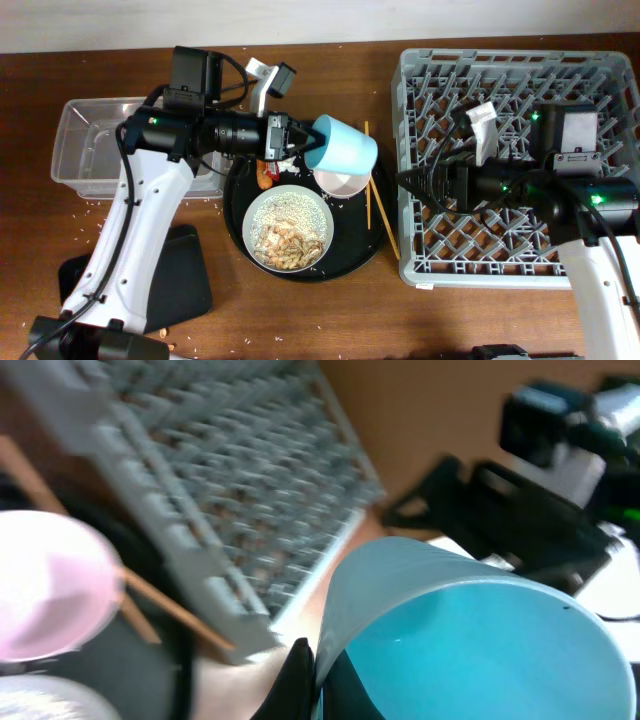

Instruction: Sort waste into correct bins and load items into the dishwasher rack

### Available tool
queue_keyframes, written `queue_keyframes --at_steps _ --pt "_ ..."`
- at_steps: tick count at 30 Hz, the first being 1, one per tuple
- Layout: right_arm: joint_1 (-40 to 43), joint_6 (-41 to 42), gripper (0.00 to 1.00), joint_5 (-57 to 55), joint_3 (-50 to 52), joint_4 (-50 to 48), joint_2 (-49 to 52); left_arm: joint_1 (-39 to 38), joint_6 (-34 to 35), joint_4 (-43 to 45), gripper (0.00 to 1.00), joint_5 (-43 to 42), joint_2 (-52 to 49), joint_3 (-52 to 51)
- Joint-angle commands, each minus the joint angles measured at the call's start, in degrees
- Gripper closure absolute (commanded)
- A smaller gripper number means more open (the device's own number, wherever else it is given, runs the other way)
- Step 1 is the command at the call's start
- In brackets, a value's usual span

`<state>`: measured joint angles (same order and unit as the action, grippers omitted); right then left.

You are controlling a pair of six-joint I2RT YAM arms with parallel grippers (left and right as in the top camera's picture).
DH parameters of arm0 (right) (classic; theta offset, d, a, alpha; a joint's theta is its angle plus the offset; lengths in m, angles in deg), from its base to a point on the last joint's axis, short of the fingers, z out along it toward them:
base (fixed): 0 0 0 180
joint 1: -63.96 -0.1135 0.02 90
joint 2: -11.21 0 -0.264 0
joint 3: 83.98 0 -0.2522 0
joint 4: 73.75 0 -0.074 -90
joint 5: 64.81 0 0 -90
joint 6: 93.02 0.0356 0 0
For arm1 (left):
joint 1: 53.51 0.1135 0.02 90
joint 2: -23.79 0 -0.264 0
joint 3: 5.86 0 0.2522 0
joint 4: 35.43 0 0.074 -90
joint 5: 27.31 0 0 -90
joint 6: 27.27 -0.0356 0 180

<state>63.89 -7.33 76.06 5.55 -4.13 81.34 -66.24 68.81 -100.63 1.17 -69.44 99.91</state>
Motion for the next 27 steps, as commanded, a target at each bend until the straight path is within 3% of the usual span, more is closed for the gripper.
queue_keyframes --at_steps 1,6,11,15,18,19,20,23,27 --pt "0.1 2.1 0.10 13.4 -0.7 -7.0 0.0 -0.3 -1.9 -0.1 1.00 -16.3 -0.2 0.0" --pt "-1.0 0.5 0.11 23.9 -0.7 -14.0 0.0 -0.3 -1.9 0.0 1.00 -21.7 -0.2 0.0" --pt "-10.9 1.8 0.11 17.5 -0.7 -15.1 1.2 -1.0 -1.9 0.4 1.00 -21.6 -0.2 0.0" --pt "-13.7 1.9 0.40 16.5 -0.7 -17.1 1.6 -2.1 -1.9 0.4 1.00 -19.6 -0.2 0.0" --pt "-11.6 3.3 0.42 12.5 -0.8 -17.1 0.6 -2.2 -1.9 0.4 1.00 -19.6 -0.2 0.0" --pt "-9.7 3.3 0.43 12.5 -0.8 -17.1 -0.2 -2.2 -1.9 0.4 0.66 -19.1 -0.2 0.0" --pt "-7.1 4.0 0.43 11.8 -0.8 -16.9 -1.2 -2.1 -1.9 0.4 0.01 -17.9 -0.2 0.0" --pt "5.6 8.2 0.44 0.1 -0.8 -6.9 -4.9 -2.1 -1.9 0.4 0.01 -12.1 -0.2 0.0" --pt "23.4 12.9 0.43 -29.7 -0.8 12.0 -4.5 -2.1 -1.9 0.4 0.01 -7.4 -0.2 0.0"
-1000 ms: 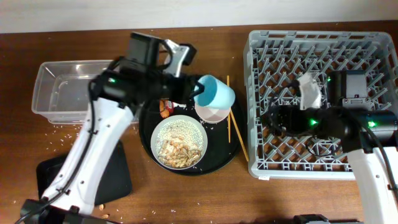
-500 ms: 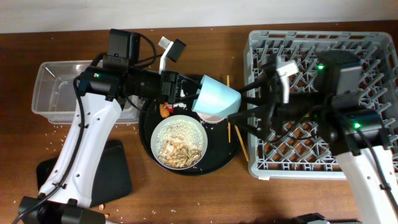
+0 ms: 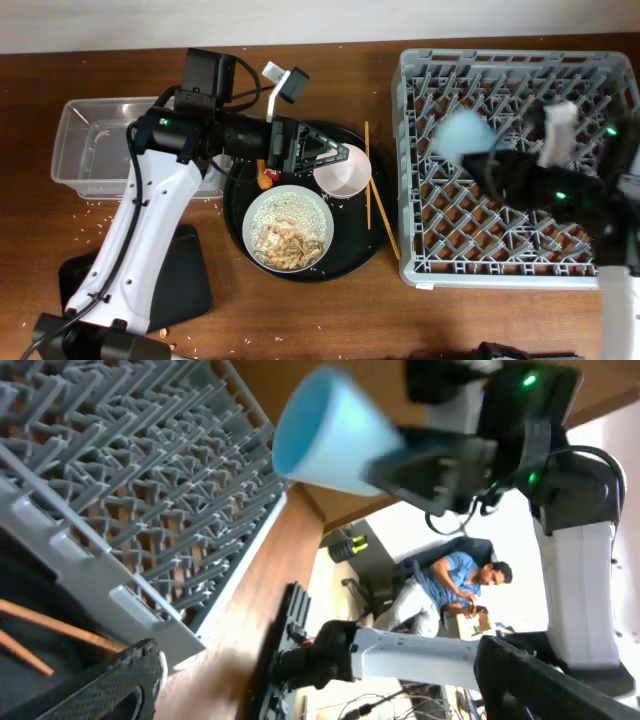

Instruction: Sort waste into correct bins and load items into the dishwasher rack

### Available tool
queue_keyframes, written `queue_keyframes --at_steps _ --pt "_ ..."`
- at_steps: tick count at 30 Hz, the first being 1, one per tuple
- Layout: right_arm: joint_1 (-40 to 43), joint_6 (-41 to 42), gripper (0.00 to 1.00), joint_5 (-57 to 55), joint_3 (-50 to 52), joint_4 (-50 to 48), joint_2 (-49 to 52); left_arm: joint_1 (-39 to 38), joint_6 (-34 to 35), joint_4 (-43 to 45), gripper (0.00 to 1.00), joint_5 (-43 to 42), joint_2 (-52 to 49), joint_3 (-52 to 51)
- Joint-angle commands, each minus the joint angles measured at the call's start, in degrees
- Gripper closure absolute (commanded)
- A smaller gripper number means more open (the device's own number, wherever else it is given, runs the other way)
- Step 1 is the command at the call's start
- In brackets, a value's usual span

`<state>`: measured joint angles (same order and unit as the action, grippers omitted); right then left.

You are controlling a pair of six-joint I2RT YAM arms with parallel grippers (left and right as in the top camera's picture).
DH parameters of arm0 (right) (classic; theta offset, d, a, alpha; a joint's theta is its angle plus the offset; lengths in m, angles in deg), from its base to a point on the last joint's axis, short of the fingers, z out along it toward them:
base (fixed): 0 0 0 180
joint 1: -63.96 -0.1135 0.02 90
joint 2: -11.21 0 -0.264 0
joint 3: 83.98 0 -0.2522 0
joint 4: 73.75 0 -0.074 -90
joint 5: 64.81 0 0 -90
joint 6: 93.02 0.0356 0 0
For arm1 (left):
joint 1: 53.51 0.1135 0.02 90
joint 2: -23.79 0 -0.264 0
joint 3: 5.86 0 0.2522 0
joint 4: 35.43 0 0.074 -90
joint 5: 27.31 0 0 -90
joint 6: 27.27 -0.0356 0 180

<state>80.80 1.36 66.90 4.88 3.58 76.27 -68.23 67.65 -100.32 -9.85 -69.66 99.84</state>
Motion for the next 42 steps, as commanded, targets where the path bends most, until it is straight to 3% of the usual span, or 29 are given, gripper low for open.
queue_keyframes --at_steps 1,5,11,14,18,20,21,23,25,26,28,30,32,33,34,38,42 --pt "10.2 7.5 0.43 -29.4 -0.1 7.0 2.2 -0.1 -0.7 0.1 0.01 4.1 0.0 0.0" --pt "12.9 13.8 0.43 -40.4 -0.1 8.7 11.9 -0.1 -0.7 0.0 0.01 4.9 0.0 0.0" --pt "12.9 13.7 0.43 -41.6 -0.1 10.9 24.5 -0.1 -0.7 -0.4 0.01 4.9 0.0 0.0" --pt "12.9 13.7 0.15 -41.3 -0.4 10.5 25.4 -0.1 -0.7 -0.5 0.01 4.9 0.0 0.0" --pt "12.7 9.0 0.12 -30.2 -11.9 15.3 22.9 -0.2 -0.7 -0.6 0.01 9.8 0.0 0.0" --pt "10.4 4.2 0.12 -22.2 -17.4 16.4 19.3 -0.2 -0.7 -1.1 0.04 15.5 0.0 0.0" --pt "7.8 2.3 0.12 -18.1 -18.5 15.7 16.9 -0.7 -0.7 -1.1 0.26 24.1 0.0 0.0" --pt "0.5 1.2 0.14 -15.4 -18.5 14.1 12.8 -3.0 -0.7 -2.8 0.27 39.0 0.0 0.0" --pt "-14.9 0.6 0.20 -17.8 -18.4 12.8 12.3 -3.9 0.7 -5.4 0.28 48.2 0.4 0.0" --pt "-20.4 3.2 0.27 -21.2 -18.1 11.0 13.4 -3.9 1.5 -5.8 0.35 51.3 0.6 0.1" --pt "-30.4 9.3 0.35 -28.2 -16.7 7.9 18.4 -3.3 1.5 -8.6 0.36 56.3 2.9 1.6" --pt "-37.2 17.2 0.41 -41.4 -16.3 6.1 27.0 -0.8 4.0 -16.3 0.36 68.5 8.2 8.0" --pt "-39.4 18.7 0.47 -41.2 -16.3 2.0 36.3 1.3 8.4 -20.9 0.30 76.9 14.5 10.9" --pt "-39.7 18.7 0.51 -40.6 -16.3 0.0 40.1 1.9 9.2 -22.4 0.07 78.4 17.1 10.9" --pt "-39.8 18.7 0.52 -40.4 -16.3 -1.6 43.6 2.3 9.2 -24.2 0.01 79.6 19.6 10.9" --pt "-39.8 18.7 0.58 -40.2 -16.3 -7.6 52.5 2.3 9.2 -27.7 0.01 82.5 24.3 10.9" --pt "-40.2 18.7 0.78 -37.9 -16.3 -9.7 57.2 2.3 9.2 -27.9 0.01 82.5 24.4 10.9"
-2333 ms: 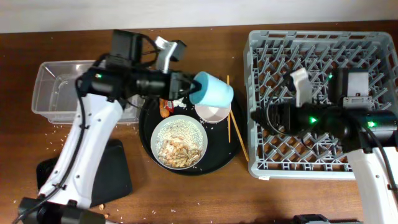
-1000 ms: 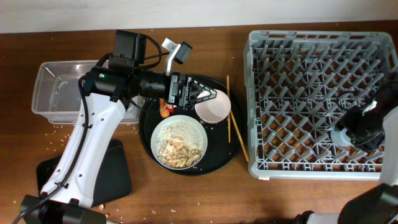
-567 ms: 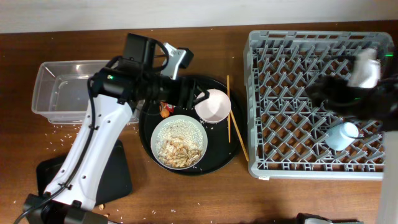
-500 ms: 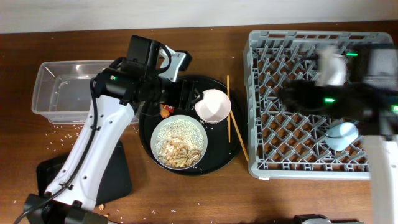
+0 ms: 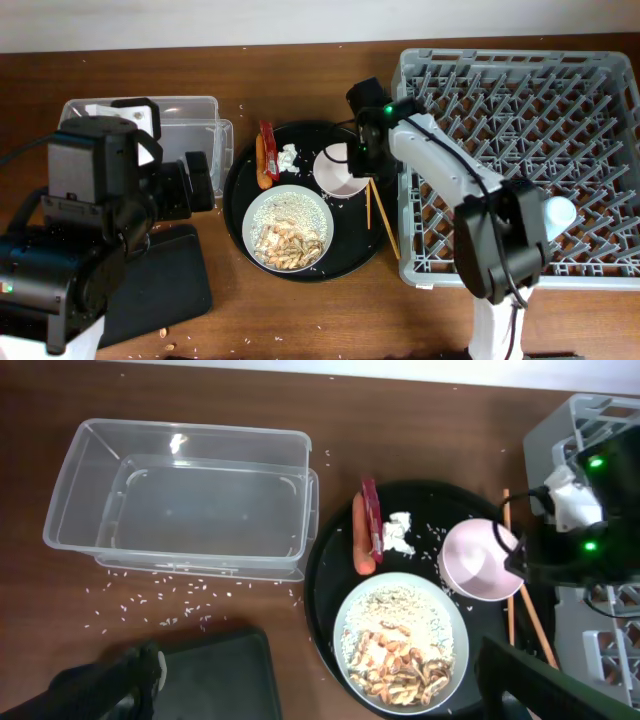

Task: Sort waste into correct bins and load items into the dishwasher rack
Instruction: 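Grasp the pink bowl on the tray with the right gripper, then carry the pink bowl into the dish rack and release it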

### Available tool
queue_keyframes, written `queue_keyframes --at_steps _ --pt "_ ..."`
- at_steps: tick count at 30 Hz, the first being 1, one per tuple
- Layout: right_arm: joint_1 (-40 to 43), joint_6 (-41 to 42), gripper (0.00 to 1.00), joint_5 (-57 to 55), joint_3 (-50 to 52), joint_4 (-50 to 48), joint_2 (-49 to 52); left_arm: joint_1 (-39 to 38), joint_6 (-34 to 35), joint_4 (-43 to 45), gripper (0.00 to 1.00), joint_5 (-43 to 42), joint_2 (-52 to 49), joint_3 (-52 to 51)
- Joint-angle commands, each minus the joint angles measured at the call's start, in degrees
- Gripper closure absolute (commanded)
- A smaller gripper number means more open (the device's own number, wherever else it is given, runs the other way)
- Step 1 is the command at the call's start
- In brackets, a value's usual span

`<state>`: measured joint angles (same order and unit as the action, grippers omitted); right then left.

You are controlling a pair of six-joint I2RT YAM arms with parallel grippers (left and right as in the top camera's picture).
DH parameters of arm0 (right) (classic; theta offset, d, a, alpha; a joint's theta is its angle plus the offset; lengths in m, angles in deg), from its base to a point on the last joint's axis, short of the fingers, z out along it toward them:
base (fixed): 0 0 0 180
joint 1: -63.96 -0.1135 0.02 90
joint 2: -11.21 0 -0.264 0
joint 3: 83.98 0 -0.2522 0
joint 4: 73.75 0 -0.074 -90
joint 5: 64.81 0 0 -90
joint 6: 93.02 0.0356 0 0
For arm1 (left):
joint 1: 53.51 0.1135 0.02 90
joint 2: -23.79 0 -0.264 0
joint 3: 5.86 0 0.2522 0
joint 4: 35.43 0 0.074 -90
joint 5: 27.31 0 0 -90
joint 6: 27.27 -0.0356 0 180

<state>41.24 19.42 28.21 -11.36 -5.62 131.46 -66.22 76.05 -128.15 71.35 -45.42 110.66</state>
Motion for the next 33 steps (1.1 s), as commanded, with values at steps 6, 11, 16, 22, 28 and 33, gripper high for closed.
queue_keyframes --at_steps 6,11,16,22,28,33 --pt "-0.3 0.3 0.96 -3.9 -3.7 2.2 -8.2 0.3 0.8 -0.3 0.01 1.3 0.2 0.1" --pt "3.1 0.4 0.96 -44.5 -5.1 11.1 -26.7 0.3 0.8 -0.4 0.01 1.3 0.2 0.1" --pt "19.0 0.7 0.96 -56.4 -3.9 11.8 -26.8 0.3 0.8 -0.4 0.01 1.3 0.2 0.1" --pt "27.3 0.6 0.96 -57.3 -3.7 11.6 -15.9 0.3 0.8 -0.4 0.01 1.3 0.2 0.1" --pt "26.5 0.3 0.96 -68.3 -3.7 12.8 -7.4 0.3 0.8 -0.5 0.01 1.3 0.2 0.1" --pt "21.4 0.3 0.96 -69.7 -3.7 13.6 -3.0 0.3 0.8 -0.5 0.01 1.3 0.1 0.1"
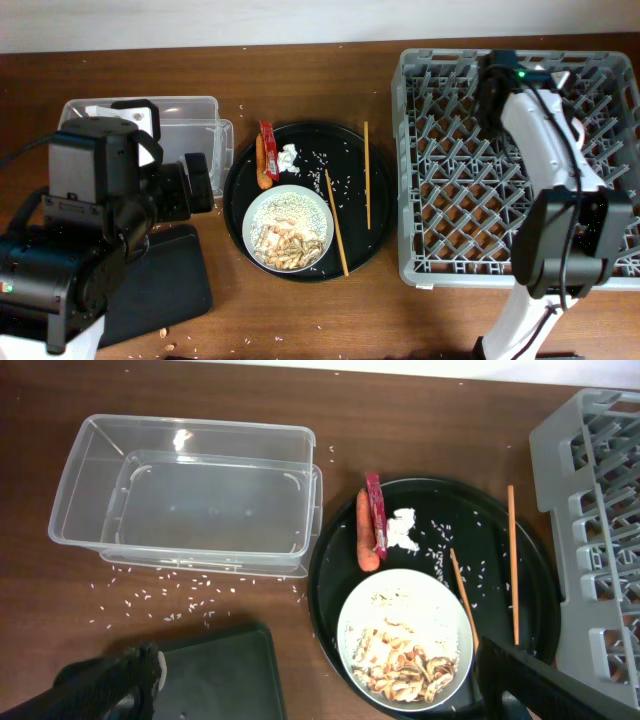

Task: Sort waste into correct bins and load items into the dishwasher rack
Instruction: 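Carry the pink bowl into the dish rack and release it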

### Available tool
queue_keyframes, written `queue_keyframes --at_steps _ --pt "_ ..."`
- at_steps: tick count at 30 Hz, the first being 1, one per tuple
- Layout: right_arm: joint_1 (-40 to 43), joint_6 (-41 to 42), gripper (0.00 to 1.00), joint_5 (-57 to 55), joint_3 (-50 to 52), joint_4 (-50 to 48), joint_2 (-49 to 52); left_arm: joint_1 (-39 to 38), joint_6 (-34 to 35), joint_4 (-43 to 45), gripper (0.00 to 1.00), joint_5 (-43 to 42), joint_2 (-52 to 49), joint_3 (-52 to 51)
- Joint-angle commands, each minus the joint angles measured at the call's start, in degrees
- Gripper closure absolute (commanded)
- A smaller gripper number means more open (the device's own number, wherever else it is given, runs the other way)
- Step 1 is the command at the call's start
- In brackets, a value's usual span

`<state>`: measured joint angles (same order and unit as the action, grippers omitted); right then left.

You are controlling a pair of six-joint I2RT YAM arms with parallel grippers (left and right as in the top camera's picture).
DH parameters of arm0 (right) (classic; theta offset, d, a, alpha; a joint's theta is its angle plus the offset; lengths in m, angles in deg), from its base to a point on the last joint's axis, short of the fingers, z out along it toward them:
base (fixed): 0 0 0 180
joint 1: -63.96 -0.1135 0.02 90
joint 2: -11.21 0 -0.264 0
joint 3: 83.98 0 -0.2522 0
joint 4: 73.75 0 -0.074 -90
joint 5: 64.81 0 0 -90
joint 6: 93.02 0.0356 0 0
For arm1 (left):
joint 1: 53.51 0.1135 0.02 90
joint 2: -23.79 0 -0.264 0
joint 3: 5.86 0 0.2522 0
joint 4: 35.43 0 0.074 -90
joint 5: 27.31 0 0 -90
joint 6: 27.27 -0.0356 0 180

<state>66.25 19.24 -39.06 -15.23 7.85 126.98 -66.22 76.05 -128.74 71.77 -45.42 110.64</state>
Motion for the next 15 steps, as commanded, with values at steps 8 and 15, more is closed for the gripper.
queue_keyframes --at_steps 8,15 --pt "-15.7 1.2 0.23 -0.4 -0.3 8.6 0.4 0.3 0.8 0.1 0.01 0.9 0.1 0.1" --pt "-30.6 0.9 0.20 38.3 -5.7 11.1 -9.0 0.3 0.8 0.1 0.01 0.9 0.1 0.1"
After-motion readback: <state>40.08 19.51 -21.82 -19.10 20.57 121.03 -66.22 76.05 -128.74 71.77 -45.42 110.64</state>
